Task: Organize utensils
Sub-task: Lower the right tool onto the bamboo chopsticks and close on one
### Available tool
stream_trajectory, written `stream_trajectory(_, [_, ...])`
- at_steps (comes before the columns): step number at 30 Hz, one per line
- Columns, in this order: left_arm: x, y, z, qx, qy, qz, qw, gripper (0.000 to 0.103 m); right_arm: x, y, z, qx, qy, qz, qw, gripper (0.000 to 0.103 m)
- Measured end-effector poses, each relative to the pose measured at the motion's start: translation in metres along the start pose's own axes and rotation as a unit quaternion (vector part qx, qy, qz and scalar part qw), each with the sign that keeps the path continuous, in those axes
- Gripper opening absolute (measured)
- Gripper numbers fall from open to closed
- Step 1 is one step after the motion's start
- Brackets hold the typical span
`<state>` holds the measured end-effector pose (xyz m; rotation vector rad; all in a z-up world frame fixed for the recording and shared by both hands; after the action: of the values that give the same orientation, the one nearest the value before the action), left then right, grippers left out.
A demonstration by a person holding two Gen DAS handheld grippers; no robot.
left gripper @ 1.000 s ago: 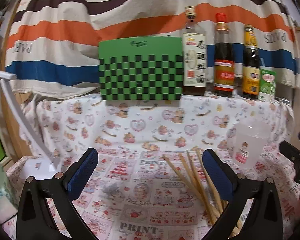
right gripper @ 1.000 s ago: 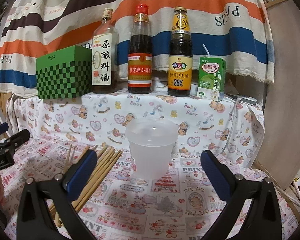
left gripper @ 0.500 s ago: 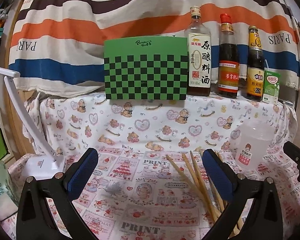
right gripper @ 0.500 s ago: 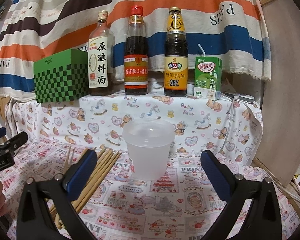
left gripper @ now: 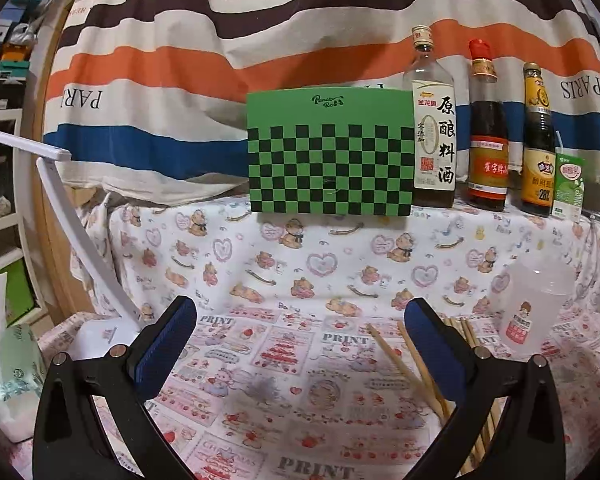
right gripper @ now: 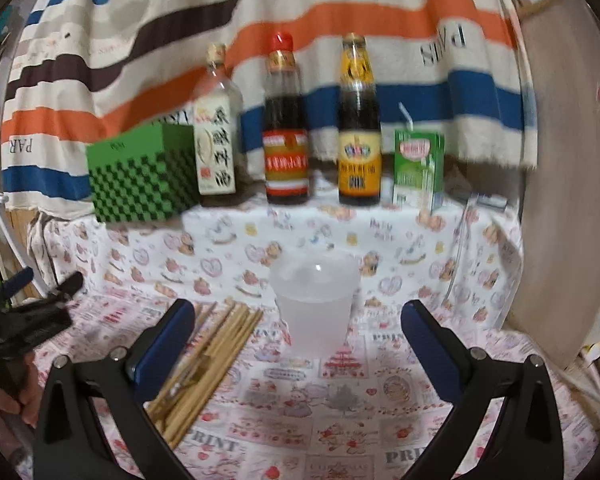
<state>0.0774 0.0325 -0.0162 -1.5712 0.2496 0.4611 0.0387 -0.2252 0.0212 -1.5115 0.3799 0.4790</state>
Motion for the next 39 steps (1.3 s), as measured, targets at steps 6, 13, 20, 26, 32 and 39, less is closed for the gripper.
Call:
stream_trajectory(6, [-0.002, 0.000, 0.000, -0.005, -0.008, -0.003, 1.0000, 0.103, 0.016, -0.023, 0.019, 0.073, -0.085, 0.094, 0.989, 0.056])
stream_trajectory(13, [0.006, 0.000, 0.009, -0.020, -0.003, 0.012, 0.9997, 0.096, 0.080, 0.033, 0.045, 0.147, -0.097, 0.308, 0.935, 0.022])
stream_trajectory(20, [0.001, -0.004, 0.017, -0.025, -0.013, -0.001, 0.9996, 0.090, 0.115, 0.071, 0.055, 0.131, -0.087, 0.330, 0.931, 0.011])
stream_trajectory(26, [0.003, 0.000, 0.004, -0.003, 0.000, 0.008, 1.0000, 0.086, 0.118, 0.079, 0.076, 0.091, -0.114, 0.341, 0.929, 0.011])
stream_trajectory(32, [0.003, 0.001, -0.003, 0.008, 0.004, 0.010, 0.9999, 0.085, 0.121, 0.090, 0.084, 0.046, -0.080, 0.334, 0.938, 0.012])
stream_trajectory(39, [0.009, 0.007, -0.006, 0.008, 0.018, 0.031, 0.9993, 0.085, 0.129, 0.094, 0.079, 0.025, -0.057, 0.335, 0.940, 0.013])
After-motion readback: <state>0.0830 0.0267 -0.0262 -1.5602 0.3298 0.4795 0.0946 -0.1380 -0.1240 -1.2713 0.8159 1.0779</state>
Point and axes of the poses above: each gripper's, at about its wrist camera, not at the fingertips, and x roughly the way its jaws point, z to its left, y to its underside, the point moved 9 cm from there along x, roughly the way its jaws point, and after that the axes turned 11 degrees about z, right-handed, at the moved point
